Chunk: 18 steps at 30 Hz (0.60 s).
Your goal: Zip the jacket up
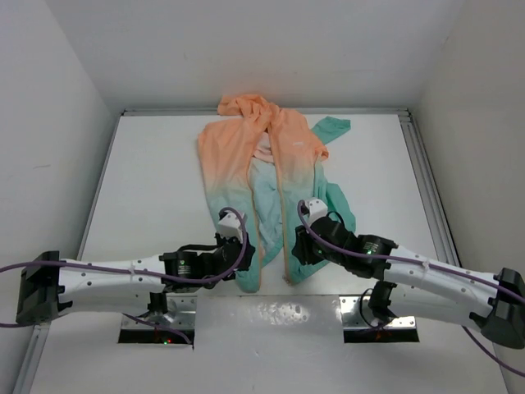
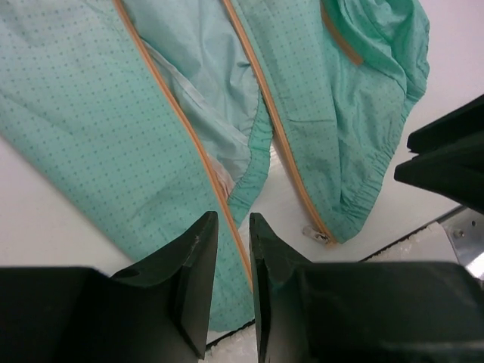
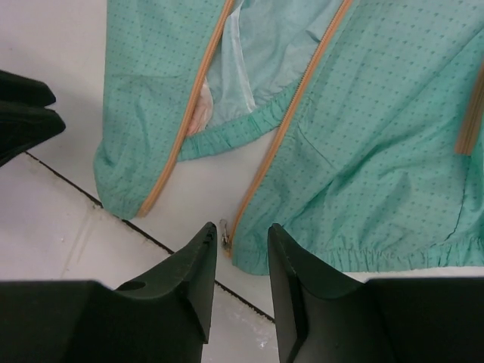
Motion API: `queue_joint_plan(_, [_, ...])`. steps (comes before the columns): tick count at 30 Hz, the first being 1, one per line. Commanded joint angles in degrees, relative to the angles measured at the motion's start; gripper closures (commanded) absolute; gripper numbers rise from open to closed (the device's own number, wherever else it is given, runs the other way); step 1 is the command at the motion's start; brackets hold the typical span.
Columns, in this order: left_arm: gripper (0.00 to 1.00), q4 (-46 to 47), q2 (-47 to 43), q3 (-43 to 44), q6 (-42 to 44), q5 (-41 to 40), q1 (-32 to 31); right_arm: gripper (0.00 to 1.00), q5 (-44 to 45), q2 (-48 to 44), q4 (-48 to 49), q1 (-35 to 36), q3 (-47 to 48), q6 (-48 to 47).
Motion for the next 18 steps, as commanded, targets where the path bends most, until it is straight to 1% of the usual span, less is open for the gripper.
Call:
queue_joint_plan(1, [0.78, -0.88, -0.66, -0.25, -0.45, 3.80, -0.16, 0.66, 1.55, -2.03, 0.88, 0.44, -0.25, 1.90])
queue_joint_plan(2, [0.79, -2.90, -0.23, -0.33, -1.41, 4.33, -0.16, 0.67, 1.82, -2.47, 0.88, 0.44, -0.61, 2.26])
queue_joint_plan(3, [0.80, -3.53, -0.22, -0.68, -1.76, 5.03, -0.16, 0.78, 1.91, -2.83, 0.88, 0.35, -0.87, 2.35])
queue_joint_plan(4, [0.85, -3.88, -0.31, -1.73, -2.11, 6.34, -0.16, 0.83, 1.82, -3.00, 0.62, 0.43, -1.05, 2.52])
queue_joint_plan(5, [0.88, -4.49, -0.31, -2.26, -2.73, 6.97, -0.16, 0.87, 1.91, -3.00, 0.27, 0.35, -1.31, 3.05])
queue_joint_plan(6, [0.91, -5.02, -0.14, -2.79, -2.99, 7.67, -0.16, 0.99, 2.00, -3.00, 0.09, 0.43, -1.57, 3.31])
queue_joint_plan(7, [0.97, -6.42, -0.05, -3.14, -3.52, 8.46, -0.16, 1.00, 2.00, -2.92, 0.27, 0.44, -2.36, 3.49])
queue_joint_plan(8, [1.00, -6.87, 0.30, -3.49, -3.79, 8.73, -0.16, 1.00, 2.00, -2.31, 0.70, 0.35, -2.71, 3.58])
queue_joint_plan(10, [1.00, -6.79, 0.57, -4.63, -4.14, 9.87, -0.16, 1.00, 1.56, -1.25, 1.06, 0.44, -2.81, 3.84])
queue_joint_plan(14, [1.00, -6.78, 2.58, -4.11, -3.17, 11.19, -0.16, 1.00, 1.47, -0.28, 2.90, 0.43, -3.86, 4.63])
queue_joint_plan(15, [0.99, -6.78, 3.03, -4.11, -3.17, 11.10, -0.16, 1.00, 1.47, -0.28, 2.82, 0.44, -3.86, 4.63])
queue_joint_plan(18, [0.90, -7.66, 5.57, -3.24, -3.96, 11.19, -0.16, 1.00, 2.26, -1.50, 2.73, 0.35, -4.65, 5.60])
